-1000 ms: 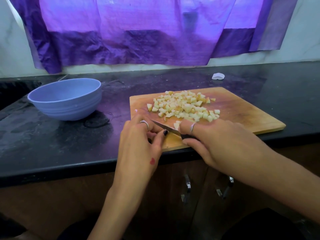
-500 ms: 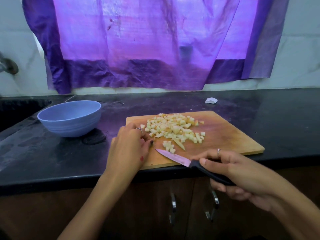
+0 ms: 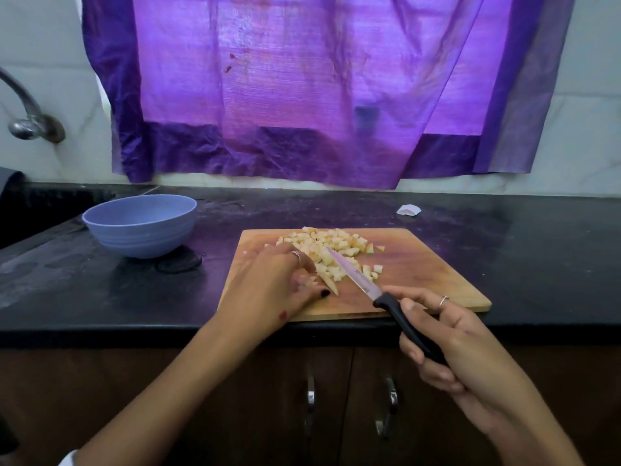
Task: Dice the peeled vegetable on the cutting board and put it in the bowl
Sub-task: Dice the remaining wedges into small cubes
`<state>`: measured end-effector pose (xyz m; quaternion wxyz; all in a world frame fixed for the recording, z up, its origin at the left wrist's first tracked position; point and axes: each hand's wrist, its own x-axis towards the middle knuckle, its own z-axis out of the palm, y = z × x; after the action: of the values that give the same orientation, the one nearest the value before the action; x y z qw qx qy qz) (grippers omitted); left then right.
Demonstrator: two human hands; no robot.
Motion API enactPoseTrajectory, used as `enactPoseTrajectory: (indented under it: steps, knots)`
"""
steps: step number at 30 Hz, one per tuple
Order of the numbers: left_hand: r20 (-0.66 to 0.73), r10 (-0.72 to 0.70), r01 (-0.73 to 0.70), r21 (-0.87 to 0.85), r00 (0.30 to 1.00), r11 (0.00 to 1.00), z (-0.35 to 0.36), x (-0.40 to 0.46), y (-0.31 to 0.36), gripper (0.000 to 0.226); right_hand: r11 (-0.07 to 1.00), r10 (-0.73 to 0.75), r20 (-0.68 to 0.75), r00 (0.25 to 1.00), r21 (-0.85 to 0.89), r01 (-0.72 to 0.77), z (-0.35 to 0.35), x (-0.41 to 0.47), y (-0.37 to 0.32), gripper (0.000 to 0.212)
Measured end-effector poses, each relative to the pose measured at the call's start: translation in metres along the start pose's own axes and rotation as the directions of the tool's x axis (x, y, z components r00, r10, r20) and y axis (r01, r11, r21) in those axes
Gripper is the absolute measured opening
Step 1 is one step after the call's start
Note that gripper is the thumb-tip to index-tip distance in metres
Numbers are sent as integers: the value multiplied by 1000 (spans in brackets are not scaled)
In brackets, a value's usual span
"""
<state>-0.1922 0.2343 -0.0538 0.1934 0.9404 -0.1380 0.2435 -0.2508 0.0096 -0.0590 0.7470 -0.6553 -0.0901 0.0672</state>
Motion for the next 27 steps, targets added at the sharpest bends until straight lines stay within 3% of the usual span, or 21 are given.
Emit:
enactPoseTrajectory:
  steps: [6,10,14,18,27]
  knots:
    - [38,-32,30,64,999,997,-10,23,-25,24,999,-44,-17,999,-23,43,-9,-7,-2,24]
    - [89,63,-69,67,994,995,-14,28,-23,15,997,-75,-50,996,-26,74,-13,-10,-2,23]
    - [10,142,-142,131,990,981,-8,17,-1,24,997,-77,-50,996,-31,76,-12,-10,-2,26]
    - [-14,37,-32,249,999,968,1,7,28,44,997,-68,-46,997,-51,65,-11,-11,-1,25]
    - [-45,-121,128,219,992,967,6,5,39,24,995,-86,-87,992,-59,81,-14,-9,1,24]
